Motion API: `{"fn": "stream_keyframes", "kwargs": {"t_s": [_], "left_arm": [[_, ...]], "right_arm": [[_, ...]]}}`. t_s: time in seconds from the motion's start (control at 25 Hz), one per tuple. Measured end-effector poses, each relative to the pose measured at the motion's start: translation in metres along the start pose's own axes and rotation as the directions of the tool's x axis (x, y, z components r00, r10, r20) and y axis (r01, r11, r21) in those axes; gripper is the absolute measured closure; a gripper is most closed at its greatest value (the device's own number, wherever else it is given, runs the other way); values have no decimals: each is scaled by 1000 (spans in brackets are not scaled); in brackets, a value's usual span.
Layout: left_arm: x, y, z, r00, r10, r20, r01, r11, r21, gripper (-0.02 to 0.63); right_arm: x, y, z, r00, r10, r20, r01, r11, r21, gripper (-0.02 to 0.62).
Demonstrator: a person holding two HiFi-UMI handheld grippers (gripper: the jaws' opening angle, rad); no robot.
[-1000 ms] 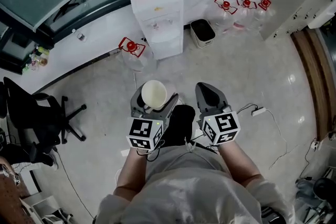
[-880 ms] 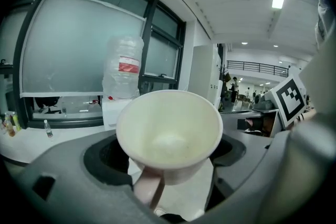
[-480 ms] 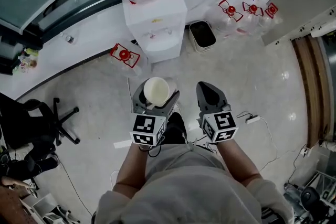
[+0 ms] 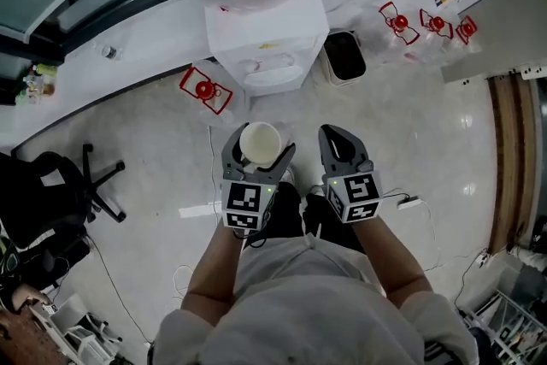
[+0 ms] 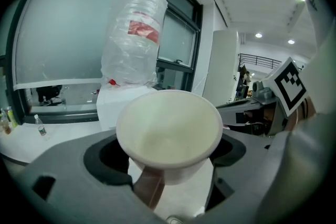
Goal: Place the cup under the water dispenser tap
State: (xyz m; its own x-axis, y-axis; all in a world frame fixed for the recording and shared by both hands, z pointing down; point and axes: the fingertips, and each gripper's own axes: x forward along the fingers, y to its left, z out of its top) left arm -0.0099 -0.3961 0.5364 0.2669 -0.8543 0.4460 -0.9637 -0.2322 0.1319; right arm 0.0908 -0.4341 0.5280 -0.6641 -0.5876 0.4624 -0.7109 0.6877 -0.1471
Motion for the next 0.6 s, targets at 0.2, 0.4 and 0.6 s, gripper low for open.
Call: {"fn": "stream_keyframes", "kwargs": {"t_s": [0.2, 0.4, 0.6], "left_arm": [[29, 22, -32, 997, 70, -30, -71, 997, -21, 160], [64, 49, -68, 989, 141, -44, -143, 989, -39, 160], [107, 75, -105, 978, 205, -50, -208, 976, -68, 160]], "right_arm": [[43, -6, -19, 997, 56, -57, -55, 998, 16, 566], [89, -19, -48, 990, 95, -107, -97, 995, -5, 566], [131, -31, -80, 980, 136, -143, -144, 988, -46, 566]]}}
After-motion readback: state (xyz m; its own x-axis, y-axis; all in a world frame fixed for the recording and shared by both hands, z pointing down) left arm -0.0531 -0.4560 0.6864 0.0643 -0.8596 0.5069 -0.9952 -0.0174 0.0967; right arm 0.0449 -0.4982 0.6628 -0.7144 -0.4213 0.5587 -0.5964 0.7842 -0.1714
